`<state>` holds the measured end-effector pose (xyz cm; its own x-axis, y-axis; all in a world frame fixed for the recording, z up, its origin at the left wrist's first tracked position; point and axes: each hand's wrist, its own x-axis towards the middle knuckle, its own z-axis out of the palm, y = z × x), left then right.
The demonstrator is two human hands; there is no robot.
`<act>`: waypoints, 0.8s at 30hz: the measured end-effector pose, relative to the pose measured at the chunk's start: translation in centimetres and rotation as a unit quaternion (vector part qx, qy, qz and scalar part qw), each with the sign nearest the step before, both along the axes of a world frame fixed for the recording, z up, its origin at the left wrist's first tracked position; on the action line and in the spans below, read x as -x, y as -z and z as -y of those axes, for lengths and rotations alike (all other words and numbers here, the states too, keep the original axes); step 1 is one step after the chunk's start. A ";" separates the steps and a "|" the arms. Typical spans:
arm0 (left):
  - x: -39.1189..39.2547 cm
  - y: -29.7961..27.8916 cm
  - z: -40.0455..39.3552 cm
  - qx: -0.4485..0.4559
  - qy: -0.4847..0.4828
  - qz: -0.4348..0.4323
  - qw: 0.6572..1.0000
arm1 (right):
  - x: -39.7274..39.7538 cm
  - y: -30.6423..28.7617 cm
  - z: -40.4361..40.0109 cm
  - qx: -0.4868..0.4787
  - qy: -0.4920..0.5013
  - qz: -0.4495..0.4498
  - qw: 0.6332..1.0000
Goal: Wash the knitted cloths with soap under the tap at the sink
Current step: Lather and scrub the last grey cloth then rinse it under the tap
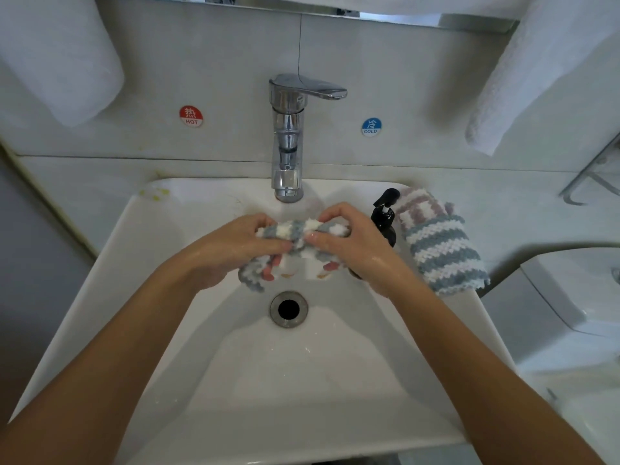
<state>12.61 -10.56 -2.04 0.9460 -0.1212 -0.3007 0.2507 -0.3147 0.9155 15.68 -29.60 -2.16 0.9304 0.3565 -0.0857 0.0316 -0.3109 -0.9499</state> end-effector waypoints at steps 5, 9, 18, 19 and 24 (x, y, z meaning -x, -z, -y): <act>-0.3 -0.1 0.8 0.026 -0.093 0.037 0.995 | 0.0 0.3 -0.1 -0.097 0.110 -0.072 0.987; -0.2 1.7 3.4 -0.050 -0.204 0.144 0.967 | 0.2 1.4 -1.7 -0.068 0.146 -0.008 0.987; -0.6 2.7 6.0 0.007 -0.340 0.239 0.910 | 2.7 1.8 -6.3 -0.168 0.191 -0.017 0.967; -0.7 2.9 5.9 0.018 -0.346 0.242 0.906 | 3.0 1.8 -6.4 -0.169 0.184 -0.016 0.968; 1.9 2.8 8.5 0.035 -0.313 0.287 0.905 | 1.4 1.7 -5.9 -0.248 0.213 -0.083 0.941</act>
<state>10.72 -19.05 -4.89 0.8335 0.4935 0.2485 -0.1623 -0.2113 0.9638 14.26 -23.65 -3.89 0.9865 -0.0108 -0.1633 -0.1569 0.2215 -0.9625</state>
